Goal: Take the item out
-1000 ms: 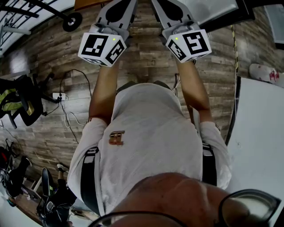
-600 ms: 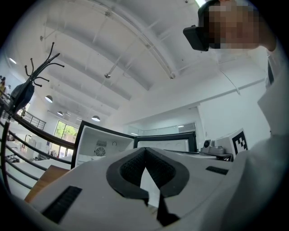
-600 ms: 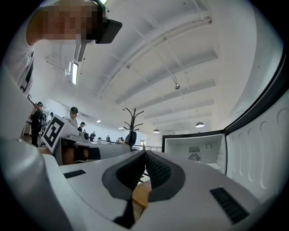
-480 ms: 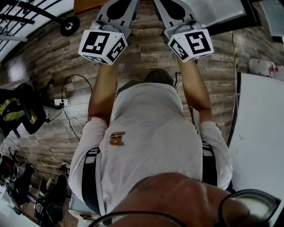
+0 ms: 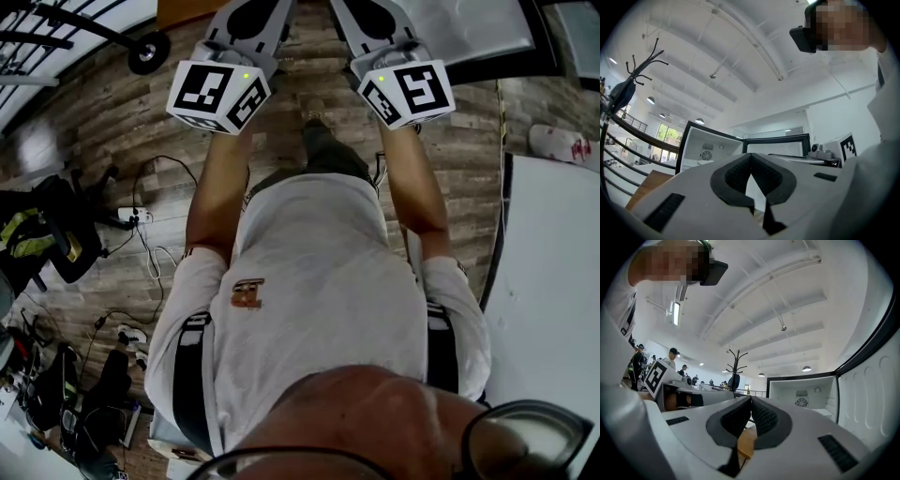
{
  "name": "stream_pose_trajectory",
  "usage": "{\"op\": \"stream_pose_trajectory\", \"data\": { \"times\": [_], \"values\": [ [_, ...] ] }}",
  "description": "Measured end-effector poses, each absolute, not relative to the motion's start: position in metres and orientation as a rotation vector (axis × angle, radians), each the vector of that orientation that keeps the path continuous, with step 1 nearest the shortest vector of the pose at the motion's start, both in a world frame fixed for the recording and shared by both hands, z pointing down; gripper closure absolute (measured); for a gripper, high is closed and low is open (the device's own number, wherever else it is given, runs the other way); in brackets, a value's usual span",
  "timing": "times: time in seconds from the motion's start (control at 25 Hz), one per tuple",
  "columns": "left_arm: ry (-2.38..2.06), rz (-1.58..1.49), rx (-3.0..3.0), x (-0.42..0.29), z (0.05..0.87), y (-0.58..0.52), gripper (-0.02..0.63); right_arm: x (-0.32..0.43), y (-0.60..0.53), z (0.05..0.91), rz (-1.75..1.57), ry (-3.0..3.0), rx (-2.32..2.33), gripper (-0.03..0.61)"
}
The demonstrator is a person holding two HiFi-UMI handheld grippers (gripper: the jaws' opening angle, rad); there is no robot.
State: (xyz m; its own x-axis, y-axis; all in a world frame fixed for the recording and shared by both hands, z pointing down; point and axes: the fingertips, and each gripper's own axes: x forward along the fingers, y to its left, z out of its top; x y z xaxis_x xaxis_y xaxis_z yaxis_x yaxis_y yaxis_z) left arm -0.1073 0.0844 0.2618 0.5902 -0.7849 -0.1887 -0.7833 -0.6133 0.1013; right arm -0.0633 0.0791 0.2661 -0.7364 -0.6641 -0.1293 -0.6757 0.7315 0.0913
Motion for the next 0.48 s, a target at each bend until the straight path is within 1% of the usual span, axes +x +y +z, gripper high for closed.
{"op": "stream_pose_trajectory", "data": {
  "times": [0.48],
  "values": [
    [-1.403,-0.321,2.817,-0.1,0.261,0.007,0.595,-0.058,0.0,0.266,0.235,2.836,-1.075,0.545]
  ]
}}
